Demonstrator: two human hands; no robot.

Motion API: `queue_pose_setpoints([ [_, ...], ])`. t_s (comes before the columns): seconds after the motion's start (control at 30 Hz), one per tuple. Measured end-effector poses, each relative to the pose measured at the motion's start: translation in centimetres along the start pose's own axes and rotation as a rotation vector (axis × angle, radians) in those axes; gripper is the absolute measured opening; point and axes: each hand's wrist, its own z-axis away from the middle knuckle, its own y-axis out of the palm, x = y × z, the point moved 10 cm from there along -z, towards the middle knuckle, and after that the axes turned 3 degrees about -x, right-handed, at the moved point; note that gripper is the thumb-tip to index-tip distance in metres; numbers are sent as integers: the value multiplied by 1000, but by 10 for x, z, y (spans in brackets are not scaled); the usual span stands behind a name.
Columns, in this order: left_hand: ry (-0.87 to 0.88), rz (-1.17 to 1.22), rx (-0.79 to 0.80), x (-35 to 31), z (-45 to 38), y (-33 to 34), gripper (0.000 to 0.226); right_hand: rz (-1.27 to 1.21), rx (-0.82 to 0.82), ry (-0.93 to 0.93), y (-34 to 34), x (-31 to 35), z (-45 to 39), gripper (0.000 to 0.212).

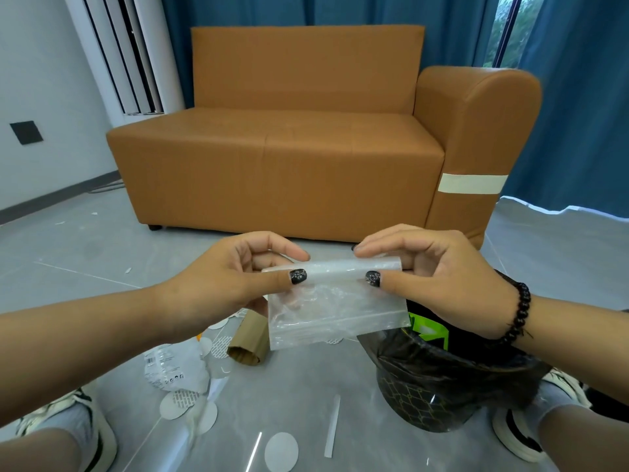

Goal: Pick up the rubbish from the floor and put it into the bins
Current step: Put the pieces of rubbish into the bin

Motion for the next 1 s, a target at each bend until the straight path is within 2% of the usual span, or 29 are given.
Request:
queue_pose_setpoints([
  [0.13, 7, -39, -34, 0, -2, -5, 34, -9, 0, 82, 2, -7, 1, 31],
  [0.3, -122, 42, 101, 13, 0, 9, 53, -9, -3, 12, 2, -1, 1, 23],
  [0.43, -112, -28, 104, 16, -1, 14, 35, 8, 12, -36, 5, 2, 1, 28],
  [0.63, -47, -82, 26, 14, -6, 8, 30, -69, 86, 129, 12, -21, 4, 29],
  [0.77, -6, -119, 7, 10, -13, 11, 30, -26, -3, 151, 5, -24, 3, 24],
  [0.93, -145, -124, 289, 22, -12, 46, 36, 42, -50, 117, -10, -20, 1, 9],
  [1.0, -190, -20, 329, 26, -13, 55, 43, 49, -62, 90, -17, -16, 1, 27],
])
